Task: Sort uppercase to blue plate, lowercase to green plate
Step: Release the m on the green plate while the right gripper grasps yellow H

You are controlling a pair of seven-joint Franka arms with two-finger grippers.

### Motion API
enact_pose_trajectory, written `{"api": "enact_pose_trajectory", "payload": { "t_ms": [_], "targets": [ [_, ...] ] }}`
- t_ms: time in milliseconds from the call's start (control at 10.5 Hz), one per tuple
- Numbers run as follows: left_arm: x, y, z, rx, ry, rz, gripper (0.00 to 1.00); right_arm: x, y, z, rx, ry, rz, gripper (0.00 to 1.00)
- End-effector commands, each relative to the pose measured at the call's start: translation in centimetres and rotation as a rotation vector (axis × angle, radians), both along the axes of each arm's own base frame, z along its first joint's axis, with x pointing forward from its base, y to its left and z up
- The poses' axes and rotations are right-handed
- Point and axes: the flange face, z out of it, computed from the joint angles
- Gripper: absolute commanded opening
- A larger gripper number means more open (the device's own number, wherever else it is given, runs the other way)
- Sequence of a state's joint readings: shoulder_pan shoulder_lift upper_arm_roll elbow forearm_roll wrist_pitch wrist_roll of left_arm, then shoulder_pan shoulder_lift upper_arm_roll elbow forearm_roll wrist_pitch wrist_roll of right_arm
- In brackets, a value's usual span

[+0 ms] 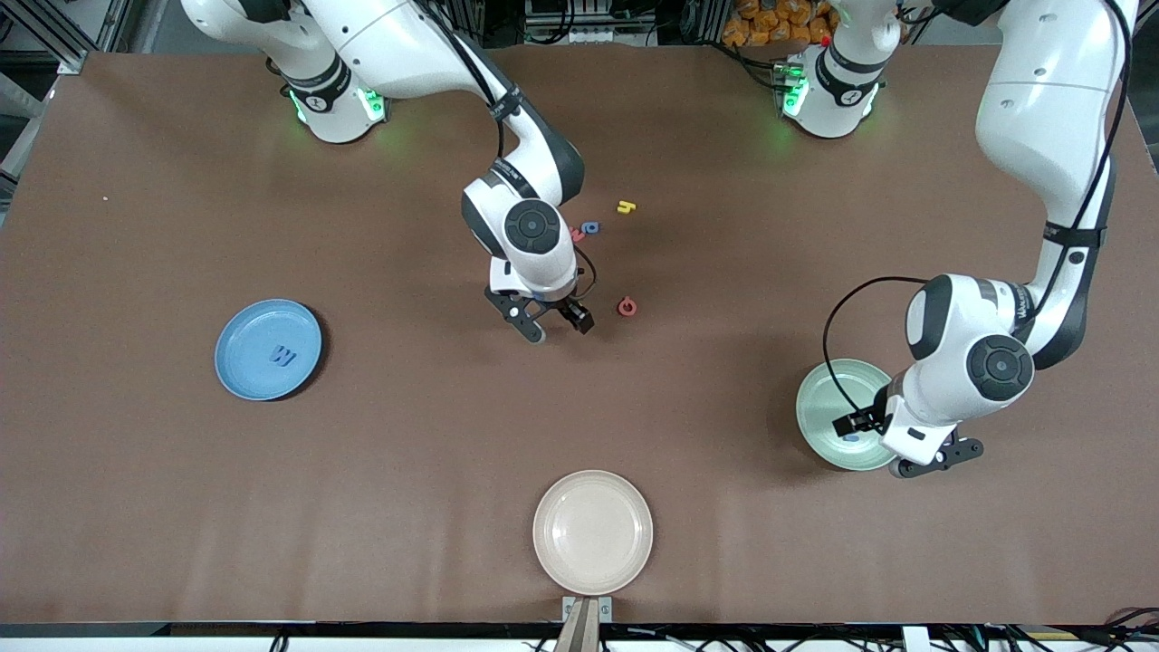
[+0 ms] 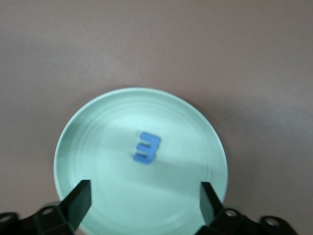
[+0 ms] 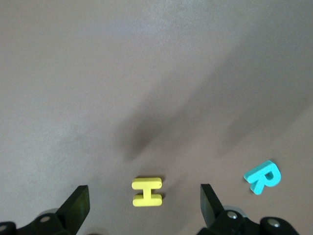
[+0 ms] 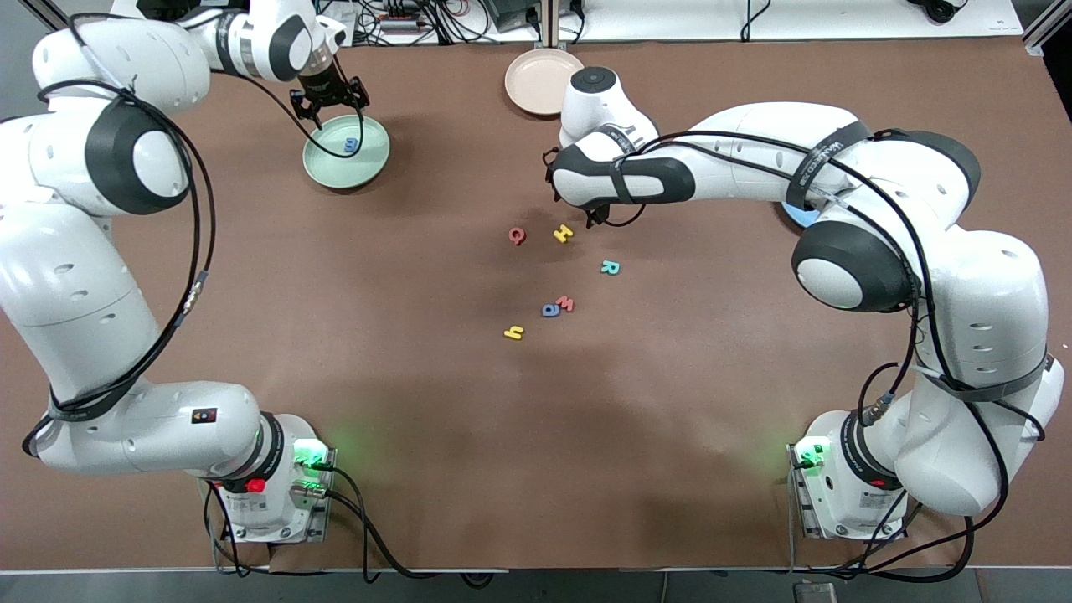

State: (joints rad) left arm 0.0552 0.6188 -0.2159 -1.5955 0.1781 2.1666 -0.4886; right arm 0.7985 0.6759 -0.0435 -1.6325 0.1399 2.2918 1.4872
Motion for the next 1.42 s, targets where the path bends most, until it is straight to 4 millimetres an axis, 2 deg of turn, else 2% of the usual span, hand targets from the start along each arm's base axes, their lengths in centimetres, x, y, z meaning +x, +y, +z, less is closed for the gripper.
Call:
{"api": "enact_pose_trajectory", "payload": {
  "t_ms": [0,95,380,570,665,759,854,949,1044,1329],
  "targets": [
    [-2.2,-1.1,5.4,0.016,0.061,-0.038,1.00,0.1,0.7,-1.2,-0.001,-0.026,-0.038,1.00],
    [-3.4,-1.9,6.5,0.001,0.077,-0.038,1.00,-0.6,1.1,-2.5,-0.012,-0.017,-0.046,1.00],
    [-5.6,-3.7,8.2,-0.014,0.073,-0.059,1.00,-1.7,2.0,-4.2,-0.017,-0.020,-0.027,1.00],
    [-6.9,-5.1,9.1,-0.011,0.067,-0.086,1.00,-1.8,2.0,-4.3,-0.018,-0.019,-0.024,1.00],
    [-7.3,-5.3,8.8,-0.008,0.069,-0.097,0.94,-1.9,2.0,-4.4,-0.020,-0.017,-0.022,1.00],
    [-7.5,-5.4,8.3,-0.006,0.071,-0.099,0.94,-1.9,2.0,-4.4,-0.020,-0.017,-0.022,0.94],
    [-8.0,-5.6,8.5,-0.004,0.056,-0.107,0.92,-2.4,2.3,-4.6,-0.023,-0.015,-0.015,0.81],
    [-8.4,-6.7,8.7,-0.011,0.041,-0.124,0.92,-2.2,2.2,-4.6,-0.020,-0.018,-0.018,0.69],
    [-8.3,-7.0,8.7,-0.016,0.033,-0.130,0.92,-2.1,2.2,-4.6,-0.020,-0.018,-0.020,0.68],
    [-8.0,-7.7,7.4,-0.027,0.016,-0.139,0.93,-2.2,2.1,-4.8,-0.022,-0.014,-0.022,0.55]
  ]
}}
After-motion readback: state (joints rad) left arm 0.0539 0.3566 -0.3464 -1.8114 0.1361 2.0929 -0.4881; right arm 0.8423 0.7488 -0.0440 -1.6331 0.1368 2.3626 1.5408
